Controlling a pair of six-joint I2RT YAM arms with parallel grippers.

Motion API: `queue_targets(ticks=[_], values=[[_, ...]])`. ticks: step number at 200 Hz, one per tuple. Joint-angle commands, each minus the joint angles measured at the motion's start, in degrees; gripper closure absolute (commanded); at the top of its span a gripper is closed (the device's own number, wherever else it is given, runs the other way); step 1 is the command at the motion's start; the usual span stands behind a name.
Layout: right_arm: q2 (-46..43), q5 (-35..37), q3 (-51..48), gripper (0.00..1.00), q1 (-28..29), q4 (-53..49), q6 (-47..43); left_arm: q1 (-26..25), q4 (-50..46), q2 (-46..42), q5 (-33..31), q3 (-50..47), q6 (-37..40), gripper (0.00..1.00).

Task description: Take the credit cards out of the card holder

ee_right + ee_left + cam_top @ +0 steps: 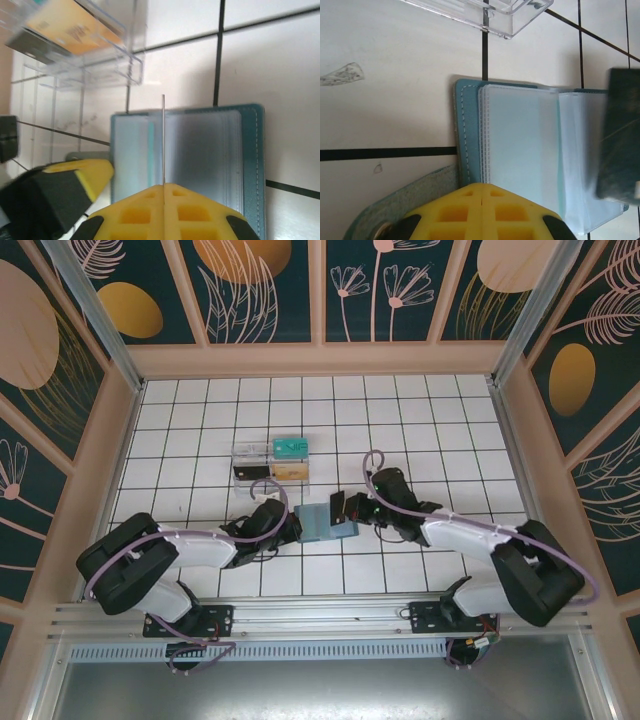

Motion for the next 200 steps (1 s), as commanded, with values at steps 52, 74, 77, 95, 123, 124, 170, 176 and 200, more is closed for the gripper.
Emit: queue_targets(ticks=[52,74,77,95,123,124,170,176,200], values=[[-4.04,0.90,10.77,1.00,1.23,-9.55,-23.13,0.13,-11.61,-21.24,-9.07,2.08,2.54,0.47],[-0.19,5.65,15.35,1.00,4.55,-9.10,-32.80,0.13,-17.25,-30.36,-14.57,0.96,2.55,0.19],[0.34,6.22,15.90,1.00,5.11,-8.81,-34.38,0.13,-18.14,-31.79,-15.32,0.77,2.48,0.14],[4.09,9.60,19.63,1.00,8.12,-7.61,-43.44,0.14,-22.41,-39.82,-18.40,-0.67,2.26,0.01],[11.00,9.62,27.56,1.00,10.33,-7.74,-55.06,0.17,-29.33,-51.80,-22.33,-2.63,1.77,0.01],[11.25,9.57,27.81,1.00,10.36,-7.77,-55.56,0.19,-29.59,-52.18,-22.51,-2.66,1.77,0.01],[22.27,10.19,40.31,1.00,14.58,-12.27,-76.11,0.19,-40.69,-64.85,-26.39,-1.97,1.59,0.01],[23.73,10.34,42.19,1.00,15.32,-13.33,-78.52,0.14,-42.12,-65.96,-26.76,-1.69,1.46,0.01],[30.17,10.77,51.11,1.00,16.81,-19.42,-84.59,0.14,-46.74,-69.97,-28.10,-1.03,0.44,0.01]])
